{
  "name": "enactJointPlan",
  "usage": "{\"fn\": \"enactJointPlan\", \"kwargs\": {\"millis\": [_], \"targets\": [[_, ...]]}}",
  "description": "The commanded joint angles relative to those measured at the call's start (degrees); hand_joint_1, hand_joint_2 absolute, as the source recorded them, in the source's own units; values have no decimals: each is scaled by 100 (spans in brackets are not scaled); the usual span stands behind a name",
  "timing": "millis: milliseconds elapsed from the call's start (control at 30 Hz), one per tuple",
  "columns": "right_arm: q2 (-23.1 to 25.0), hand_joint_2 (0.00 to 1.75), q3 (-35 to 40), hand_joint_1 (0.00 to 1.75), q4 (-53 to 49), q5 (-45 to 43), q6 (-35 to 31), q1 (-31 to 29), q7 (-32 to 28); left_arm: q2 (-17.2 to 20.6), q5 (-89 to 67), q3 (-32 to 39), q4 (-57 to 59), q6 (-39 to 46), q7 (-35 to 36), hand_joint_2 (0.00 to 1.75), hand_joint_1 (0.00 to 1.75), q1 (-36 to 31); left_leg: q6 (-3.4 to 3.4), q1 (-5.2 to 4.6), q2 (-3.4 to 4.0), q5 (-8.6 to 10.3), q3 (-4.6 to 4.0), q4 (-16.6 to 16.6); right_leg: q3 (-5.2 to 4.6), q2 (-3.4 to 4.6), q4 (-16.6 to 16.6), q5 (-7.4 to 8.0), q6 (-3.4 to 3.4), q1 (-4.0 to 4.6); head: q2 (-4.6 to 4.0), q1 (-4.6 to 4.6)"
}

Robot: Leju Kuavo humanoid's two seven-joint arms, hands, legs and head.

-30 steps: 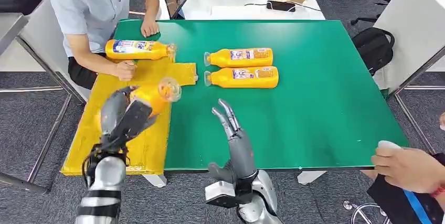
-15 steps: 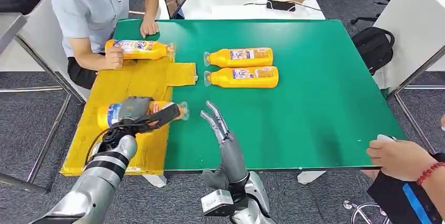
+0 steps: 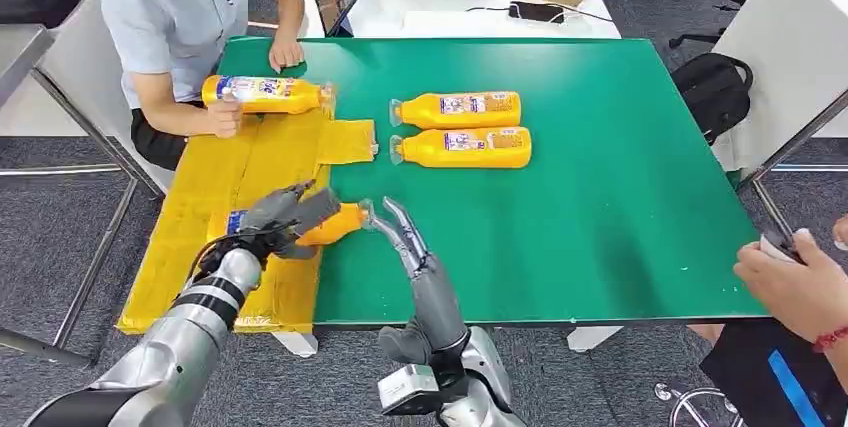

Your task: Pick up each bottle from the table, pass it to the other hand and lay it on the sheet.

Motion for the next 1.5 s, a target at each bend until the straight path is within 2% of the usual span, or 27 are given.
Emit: {"fn": "enactJointPlan", "kwargs": {"millis": [33,200,233,367,433,600,633,1000,1033,1067,1100,1167,1233,1267,1400,1500], "targets": [[-209,0,161,0,637,-146,-154,-323,-193,-167,980,897,322,-616,-283,175,0,-22,12,0,12,-7,40,-15,37,1,-18,-2,-21,6,0,0],[-232,0,127,0,629,-166,-187,-317,-193,-351,1843,973,-419,-826,-620,175,0,216,12,-1,12,-5,34,-12,31,2,-16,-1,-15,4,0,-2],[-231,0,130,0,614,-146,-209,-299,-193,-468,2236,1018,-912,-874,-899,175,0,380,12,-2,9,-5,34,-12,31,-1,-14,-2,-15,3,0,-2],[-212,0,169,0,488,40,-305,-186,-193,-759,3428,659,-3324,-871,-841,175,0,1153,12,2,11,-12,25,-3,24,2,-9,-6,-15,6,0,0],[-148,0,61,0,373,294,-411,-47,-193,-1169,4978,894,-4552,-973,-669,175,0,1482,11,4,6,-15,8,8,9,-3,0,-10,-14,8,0,0],[-201,0,-52,0,15,459,-628,123,-193,-1172,6645,360,-6215,-735,-700,175,0,2160,11,1,17,-22,17,3,12,6,-3,-15,-16,6,0,2],[-82,0,-370,0,-14,859,-471,258,-193,-1172,7041,216,-6665,-409,-731,175,0,2456,5,1,16,-12,-2,3,-6,9,-1,-5,-8,4,0,0],[-47,0,-469,0,-131,959,-338,336,-193,-1172,7064,228,-6672,-432,-762,175,0,2546,7,0,7,-11,9,-3,5,-3,-7,-9,-15,5,0,0],[64,0,-800,0,-278,1512,-542,505,-169,-1172,7479,167,-6750,-18,-751,175,0,2709,3,-1,3,-7,0,-3,-2,-5,-6,-6,-10,2,0,2],[67,175,-1007,0,-582,1593,-530,646,-158,-1172,7572,133,-6883,82,-833,175,0,2876,6,1,4,-11,13,-5,11,-7,-9,-9,-16,5,0,0],[60,175,-1295,0,-1002,1674,-591,803,-49,-1172,7332,121,-7130,334,-1137,175,0,3106,5,-2,1,-8,7,-7,5,-8,-9,-9,-12,2,0,0],[49,175,-1945,0,-1818,2241,-442,1093,503,-1172,6870,122,-7552,312,-1144,175,0,3561,9,-6,3,-16,15,-7,11,-8,-7,-16,-13,-2,0,-2],[77,175,-2680,0,-2020,2994,301,1193,1436,-1172,5976,135,-7840,576,-1498,175,0,4021,7,-6,5,-16,9,-5,5,-3,-6,-14,-9,-2,0,-4],[73,175,-2918,0,-1838,3414,641,1135,1837,-1172,5147,134,-8010,1074,-1701,175,0,4207,11,-8,6,-24,23,-8,20,-5,-10,-22,-13,-3,0,-4],[61,175,-3566,0,-836,3799,666,731,2001,-1172,4067,-59,-8173,1596,-1602,175,0,4378,6,-1,9,-22,14,-8,13,2,-19,-9,-8,2,0,-2],[60,175,-3661,0,-399,4064,560,444,2082,-1172,3904,-221,-7899,1565,-1502,175,0,4265,13,-3,-6,-25,15,-6,20,-16,-22,-21,-4,2,0,0]]}}
